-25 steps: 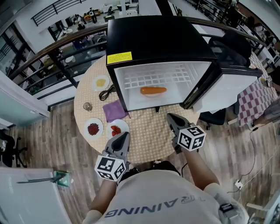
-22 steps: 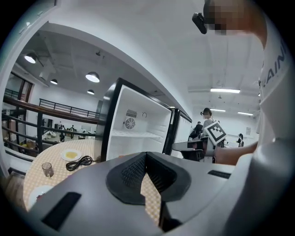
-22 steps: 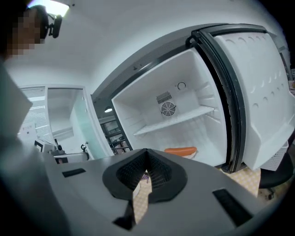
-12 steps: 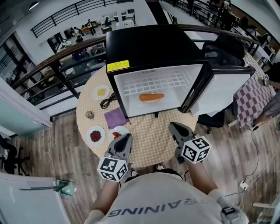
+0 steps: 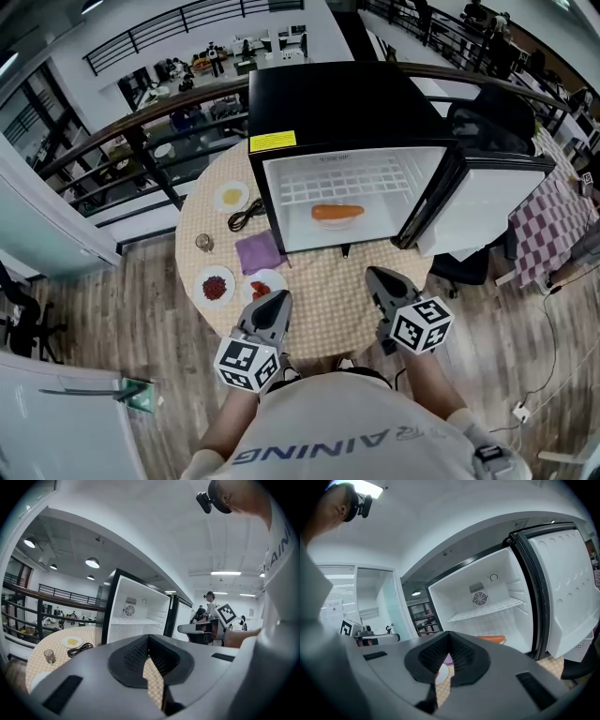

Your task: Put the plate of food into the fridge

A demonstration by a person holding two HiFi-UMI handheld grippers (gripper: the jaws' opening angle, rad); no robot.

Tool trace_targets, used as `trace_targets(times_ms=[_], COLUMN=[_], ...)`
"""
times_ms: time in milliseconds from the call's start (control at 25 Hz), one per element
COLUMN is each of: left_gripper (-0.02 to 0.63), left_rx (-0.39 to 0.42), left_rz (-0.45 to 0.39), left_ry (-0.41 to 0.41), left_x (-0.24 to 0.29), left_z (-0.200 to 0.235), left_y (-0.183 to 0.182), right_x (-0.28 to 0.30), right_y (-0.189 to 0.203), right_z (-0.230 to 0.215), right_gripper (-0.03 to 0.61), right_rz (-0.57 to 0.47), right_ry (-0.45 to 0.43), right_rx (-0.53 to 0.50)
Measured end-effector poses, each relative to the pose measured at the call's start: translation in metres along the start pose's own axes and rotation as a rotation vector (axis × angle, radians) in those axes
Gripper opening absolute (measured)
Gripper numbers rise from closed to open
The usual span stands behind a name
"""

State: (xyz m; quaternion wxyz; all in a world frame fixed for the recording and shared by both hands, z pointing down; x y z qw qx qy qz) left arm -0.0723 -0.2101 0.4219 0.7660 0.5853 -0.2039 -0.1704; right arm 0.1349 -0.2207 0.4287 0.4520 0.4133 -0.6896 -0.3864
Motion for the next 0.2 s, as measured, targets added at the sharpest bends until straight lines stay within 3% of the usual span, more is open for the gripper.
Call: trace_targets(times_ms=[200], left_gripper=[0.008], left_rx=[-0.006], left_rz=[0.003], left_ry=[-0.018], left_x=[-0.0094], left_z=[-0.0019], left_y=[0.0028], right_x=[0.0005], right_y=[0.0029], right_z=[0.0080], right_gripper=[0.020], right_rz=[0.008], right_ry=[-0.019], right_rx=[0.000])
Point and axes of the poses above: the fingertips, and each gripper's own axes: x forward along the fingers, z to its left, y out of its underside, the point moved 3 cm from there along -x, backward along the fingers, and after that the axes turned 15 degrees about y, right-handed, at the moved point
